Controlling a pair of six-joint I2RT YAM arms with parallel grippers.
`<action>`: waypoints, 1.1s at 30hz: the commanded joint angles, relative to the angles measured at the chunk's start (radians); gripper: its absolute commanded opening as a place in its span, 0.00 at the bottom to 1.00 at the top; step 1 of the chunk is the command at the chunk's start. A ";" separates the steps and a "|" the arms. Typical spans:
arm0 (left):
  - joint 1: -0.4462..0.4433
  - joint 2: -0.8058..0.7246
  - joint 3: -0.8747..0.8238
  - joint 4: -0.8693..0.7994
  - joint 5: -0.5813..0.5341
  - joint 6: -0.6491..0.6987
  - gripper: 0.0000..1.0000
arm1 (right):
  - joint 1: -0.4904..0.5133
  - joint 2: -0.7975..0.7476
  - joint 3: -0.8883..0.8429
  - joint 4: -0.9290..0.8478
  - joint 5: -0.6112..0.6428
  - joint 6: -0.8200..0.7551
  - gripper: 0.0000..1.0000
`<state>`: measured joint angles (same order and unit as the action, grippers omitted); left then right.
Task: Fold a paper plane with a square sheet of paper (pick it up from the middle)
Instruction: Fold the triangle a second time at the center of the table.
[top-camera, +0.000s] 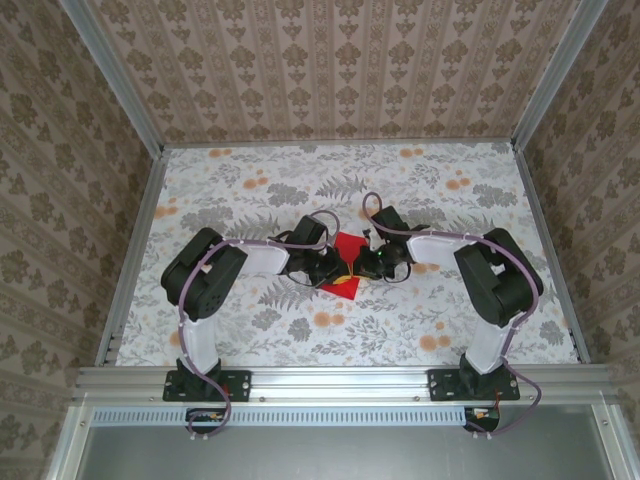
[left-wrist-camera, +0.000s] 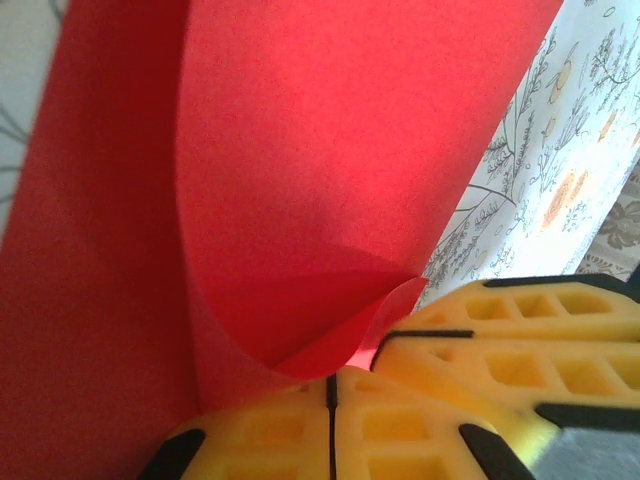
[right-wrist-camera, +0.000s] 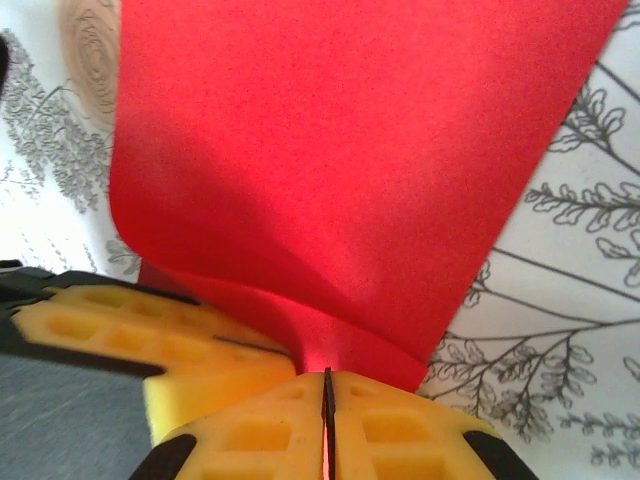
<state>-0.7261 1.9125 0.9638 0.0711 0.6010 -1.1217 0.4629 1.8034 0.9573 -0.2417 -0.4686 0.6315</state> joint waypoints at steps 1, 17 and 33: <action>0.002 -0.017 -0.001 -0.112 -0.054 0.035 0.07 | 0.005 0.029 0.024 -0.044 0.036 -0.022 0.10; 0.028 -0.017 0.081 -0.131 -0.037 0.119 0.09 | 0.005 0.080 0.030 -0.128 0.102 -0.105 0.10; 0.067 0.025 0.143 -0.312 -0.172 0.236 0.09 | 0.005 0.122 0.049 -0.213 0.164 -0.214 0.10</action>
<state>-0.6941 1.9179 1.0878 -0.1776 0.4923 -0.9405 0.4633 1.8545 1.0290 -0.3473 -0.4477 0.4755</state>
